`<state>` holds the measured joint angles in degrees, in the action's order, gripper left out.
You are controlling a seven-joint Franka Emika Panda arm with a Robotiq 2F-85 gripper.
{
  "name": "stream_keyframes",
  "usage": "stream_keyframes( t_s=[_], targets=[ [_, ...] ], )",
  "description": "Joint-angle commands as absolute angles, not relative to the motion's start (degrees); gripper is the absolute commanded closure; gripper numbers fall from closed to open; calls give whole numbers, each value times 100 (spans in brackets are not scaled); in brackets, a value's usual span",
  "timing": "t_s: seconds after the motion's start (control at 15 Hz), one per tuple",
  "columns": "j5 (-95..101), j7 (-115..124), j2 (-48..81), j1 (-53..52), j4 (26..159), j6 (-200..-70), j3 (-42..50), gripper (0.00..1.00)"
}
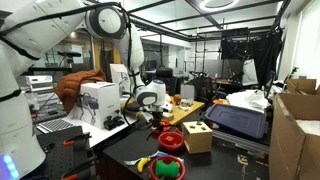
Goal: Put the pliers in the bowl next to the toy box
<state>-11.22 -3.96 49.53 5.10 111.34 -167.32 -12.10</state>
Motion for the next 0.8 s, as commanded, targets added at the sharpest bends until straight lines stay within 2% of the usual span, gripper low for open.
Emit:
stream_keyframes(
  t_s=[0.0, 0.4, 0.73],
  targets=[
    [-900, 323, 4915, -317, 10932, -16746, -391, 91],
    [-472, 1462, 5250, -1624, 10513, -16680, 960, 91],
    [-297, 2140, 5734, -2312, 10141, -16526, 1650, 91]
  ],
)
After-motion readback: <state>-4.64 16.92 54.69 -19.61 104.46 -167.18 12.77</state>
